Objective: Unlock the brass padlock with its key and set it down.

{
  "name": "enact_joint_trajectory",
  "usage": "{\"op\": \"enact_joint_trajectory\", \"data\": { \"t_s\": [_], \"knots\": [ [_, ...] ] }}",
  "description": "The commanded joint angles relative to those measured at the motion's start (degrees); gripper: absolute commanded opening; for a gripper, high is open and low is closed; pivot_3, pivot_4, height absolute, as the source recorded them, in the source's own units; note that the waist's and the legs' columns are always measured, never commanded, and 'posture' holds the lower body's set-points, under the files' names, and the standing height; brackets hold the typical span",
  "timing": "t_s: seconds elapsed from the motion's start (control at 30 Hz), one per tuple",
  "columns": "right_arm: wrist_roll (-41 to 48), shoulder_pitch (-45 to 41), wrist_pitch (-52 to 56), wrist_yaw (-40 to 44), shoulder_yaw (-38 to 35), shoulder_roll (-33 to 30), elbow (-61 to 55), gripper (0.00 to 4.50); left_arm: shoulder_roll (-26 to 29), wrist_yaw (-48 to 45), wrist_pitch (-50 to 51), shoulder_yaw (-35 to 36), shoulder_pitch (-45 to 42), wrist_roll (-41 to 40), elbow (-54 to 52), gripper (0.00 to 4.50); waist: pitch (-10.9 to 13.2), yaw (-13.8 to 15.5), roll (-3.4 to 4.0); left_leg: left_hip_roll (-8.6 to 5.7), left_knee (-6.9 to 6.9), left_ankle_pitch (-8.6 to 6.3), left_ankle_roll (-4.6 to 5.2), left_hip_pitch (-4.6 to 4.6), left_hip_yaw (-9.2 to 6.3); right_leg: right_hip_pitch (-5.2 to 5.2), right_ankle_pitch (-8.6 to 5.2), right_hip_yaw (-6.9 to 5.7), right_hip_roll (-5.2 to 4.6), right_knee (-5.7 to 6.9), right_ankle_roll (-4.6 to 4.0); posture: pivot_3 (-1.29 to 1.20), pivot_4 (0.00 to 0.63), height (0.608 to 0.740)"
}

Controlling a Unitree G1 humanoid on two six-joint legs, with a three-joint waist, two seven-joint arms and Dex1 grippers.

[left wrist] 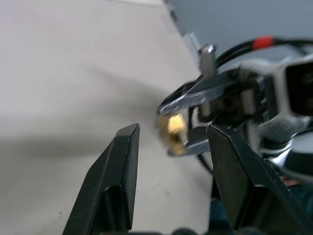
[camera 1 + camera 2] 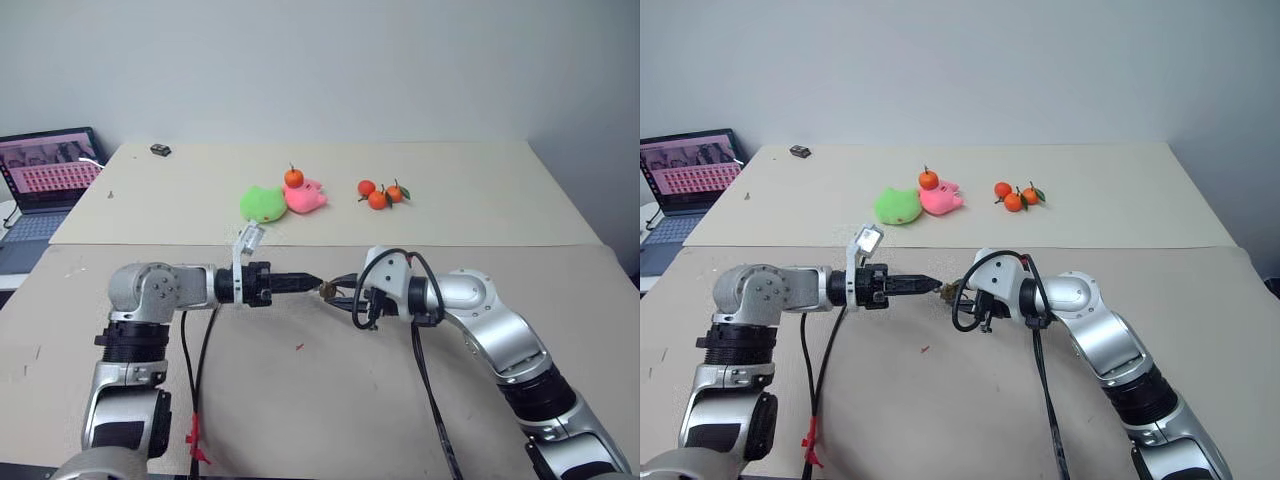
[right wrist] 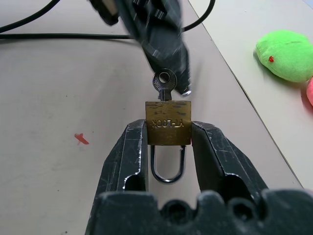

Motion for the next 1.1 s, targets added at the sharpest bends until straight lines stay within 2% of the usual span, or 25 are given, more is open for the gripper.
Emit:
{"op": "enact_joint_trajectory", "data": {
  "t_s": [0.03, 0.6, 1.0, 1.1],
  "knots": [
    [0.92, -1.07, -1.04, -0.28, -1.6, 0.31, -2.19, 0.92, -0.24, 1.74, 1.33, 1.98, -1.49, -1.42, -0.76, 2.34, -0.01, -0.03, 0.01, 0.0, -0.01, 0.0, 0.0, 0.0, 0.0, 0.0, 0.0, 0.0, -0.01, 0.0, 0.0, 0.0, 0.15, 0.66],
    [0.76, -1.13, -0.84, -0.76, -1.63, 0.6, -2.6, 0.92, -1.74, 3.97, 2.45, -3.24, -0.67, -0.55, -2.44, 2.34, -0.01, -0.03, 0.02, -0.03, -0.03, 0.05, -0.09, 0.0, 0.02, 0.02, 0.01, 0.02, -0.05, 0.01, -0.02, 0.0, 0.15, 0.66],
    [0.81, -0.71, -0.53, -1.16, -1.81, 0.39, -3.27, 0.92, -1.98, 4.46, 2.03, -4.38, -1.38, -0.27, -1.02, 2.34, -0.01, -0.06, 0.02, -0.04, -0.02, 0.05, -0.09, 0.0, 0.02, 0.02, 0.01, 0.02, -0.06, 0.02, -0.02, 0.0, 0.15, 0.66],
    [0.85, -0.68, -0.57, -1.21, -1.86, 0.31, -3.29, 0.92, -2.66, 4.71, 2.32, -3.56, -1.63, -0.81, -0.45, 1.61, -0.02, -0.04, 0.03, -0.03, -0.02, 0.05, -0.09, 0.0, 0.02, 0.02, 0.01, 0.02, -0.06, 0.02, -0.02, 0.0, 0.15, 0.66]
  ]
}}
